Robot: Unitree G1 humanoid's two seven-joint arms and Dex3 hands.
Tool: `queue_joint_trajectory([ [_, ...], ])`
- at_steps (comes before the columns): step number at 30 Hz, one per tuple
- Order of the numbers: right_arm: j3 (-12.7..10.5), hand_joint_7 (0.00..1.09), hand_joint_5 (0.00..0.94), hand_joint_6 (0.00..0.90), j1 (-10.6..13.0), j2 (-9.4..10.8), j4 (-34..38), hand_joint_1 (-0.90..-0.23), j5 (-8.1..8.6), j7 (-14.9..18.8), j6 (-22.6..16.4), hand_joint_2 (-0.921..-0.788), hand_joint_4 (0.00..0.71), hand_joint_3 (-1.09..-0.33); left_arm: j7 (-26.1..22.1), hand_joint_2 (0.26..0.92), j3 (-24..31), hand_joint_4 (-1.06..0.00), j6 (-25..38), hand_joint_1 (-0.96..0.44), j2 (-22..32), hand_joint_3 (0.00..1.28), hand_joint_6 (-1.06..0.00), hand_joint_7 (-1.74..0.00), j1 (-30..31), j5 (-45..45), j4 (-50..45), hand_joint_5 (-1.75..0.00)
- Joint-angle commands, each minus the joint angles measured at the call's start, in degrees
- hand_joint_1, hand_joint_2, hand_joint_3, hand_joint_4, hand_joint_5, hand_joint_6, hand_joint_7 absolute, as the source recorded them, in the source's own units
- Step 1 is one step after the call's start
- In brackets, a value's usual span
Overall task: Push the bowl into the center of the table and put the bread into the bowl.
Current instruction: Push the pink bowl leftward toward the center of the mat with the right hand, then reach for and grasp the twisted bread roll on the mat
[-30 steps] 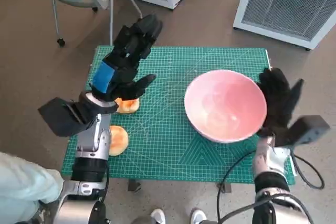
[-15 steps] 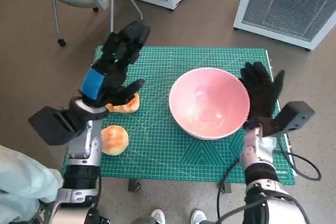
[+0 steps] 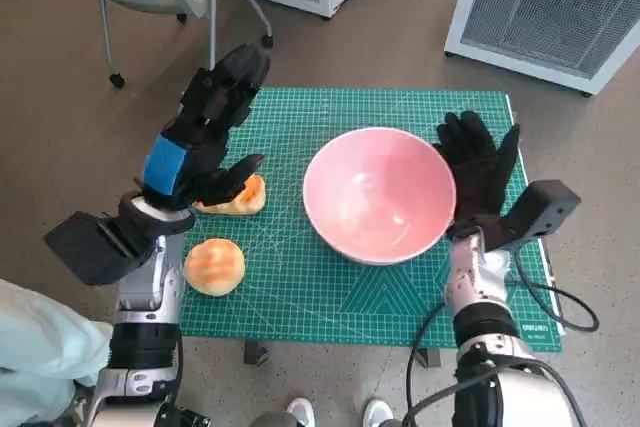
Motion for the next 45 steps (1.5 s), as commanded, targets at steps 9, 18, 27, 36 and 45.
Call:
queue_joint_trajectory([
  [9,1.3,0.34,0.005,0.129,-0.9,1.7,1.6,-0.582,-2.41,-1.0,2.3,-0.921,0.099,-0.803,1.3,0.921,0.1,-0.18,0.5,-0.68,0.3,0.36,-0.15,-0.30,1.5,0.9,-2.4,0.00],
  [18,1.8,0.34,0.008,0.149,-1.5,0.7,1.5,-0.611,-3.19,-1.4,3.4,-0.921,0.111,-0.805,1.2,0.921,-0.3,-0.18,0.2,-0.67,0.2,0.36,-0.16,-0.29,1.5,0.9,-1.8,0.00],
  [27,1.7,0.33,0.005,0.138,-0.6,-1.1,0.6,-0.616,-3.01,-0.4,1.8,-0.921,0.110,-0.806,0.6,0.921,-0.3,-0.18,-0.1,-0.67,0.2,0.36,-0.16,-0.28,1.4,0.5,-1.1,0.00],
  [36,1.1,0.31,0.000,0.106,-0.3,-2.6,-2.7,-0.583,-1.50,2.5,-2.8,-0.921,0.080,-0.806,0.1,0.921,0.2,-0.18,-0.6,-0.67,0.5,0.36,-0.17,-0.27,0.7,0.3,0.0,0.00],
  [45,2.9,0.34,0.009,0.110,3.2,-1.4,-15.1,-0.651,0.18,7.9,-10.9,-0.921,0.076,-0.691,0.2,0.921,0.4,-0.17,-1.0,-0.68,0.5,0.36,-0.17,-0.26,-0.8,0.5,1.9,0.00],
])
